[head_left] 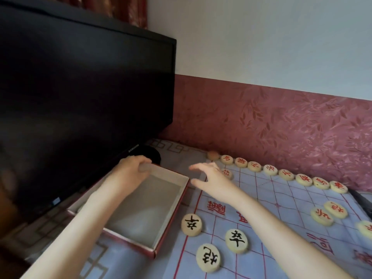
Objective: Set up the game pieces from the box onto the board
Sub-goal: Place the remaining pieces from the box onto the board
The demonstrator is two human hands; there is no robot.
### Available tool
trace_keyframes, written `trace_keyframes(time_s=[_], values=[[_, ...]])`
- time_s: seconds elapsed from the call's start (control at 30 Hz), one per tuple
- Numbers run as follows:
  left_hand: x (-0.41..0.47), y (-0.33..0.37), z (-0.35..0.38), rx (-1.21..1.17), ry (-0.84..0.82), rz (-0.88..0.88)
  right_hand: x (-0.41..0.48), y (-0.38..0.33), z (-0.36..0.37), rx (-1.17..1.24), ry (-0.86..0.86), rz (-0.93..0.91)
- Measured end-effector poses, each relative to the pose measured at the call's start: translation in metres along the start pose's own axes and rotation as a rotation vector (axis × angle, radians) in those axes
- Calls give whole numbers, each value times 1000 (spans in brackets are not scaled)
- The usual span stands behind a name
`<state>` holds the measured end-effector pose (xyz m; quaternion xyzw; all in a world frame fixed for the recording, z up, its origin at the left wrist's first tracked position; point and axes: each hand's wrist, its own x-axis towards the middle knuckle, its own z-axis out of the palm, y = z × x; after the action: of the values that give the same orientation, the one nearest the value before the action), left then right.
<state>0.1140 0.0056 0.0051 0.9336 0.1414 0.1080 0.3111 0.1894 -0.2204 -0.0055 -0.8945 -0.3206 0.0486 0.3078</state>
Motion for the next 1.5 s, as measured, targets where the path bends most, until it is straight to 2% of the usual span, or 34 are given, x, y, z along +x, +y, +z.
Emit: trace_keyframes(time_s=[0.27,0.47,0.6,0.77,1.07,1.23,1.4,1.5], values=[[-48,-57,-9,207,66,-43,14,-51,55,45,-175,-45],[-50,-52,-3,300,65,-33,2,-58,56,49,-162,-65],[-50,-47,-1,245,22,-45,-8,-49,48,54,-121,-33],[-64,-35,11,118,-25,22,-14,-43,44,47,-106,-23],[-92,-35,-12,68,187,27,4,-59,63,43,-165,-65],[-103,-49,-18,5,232,6,28,-84,86,130,-131,-55],[-108,-54,-20,6,262,12,58,-108,110,292,-99,32],[-109,-55,-21,-20,271,1,70,-115,117,200,-89,6]])
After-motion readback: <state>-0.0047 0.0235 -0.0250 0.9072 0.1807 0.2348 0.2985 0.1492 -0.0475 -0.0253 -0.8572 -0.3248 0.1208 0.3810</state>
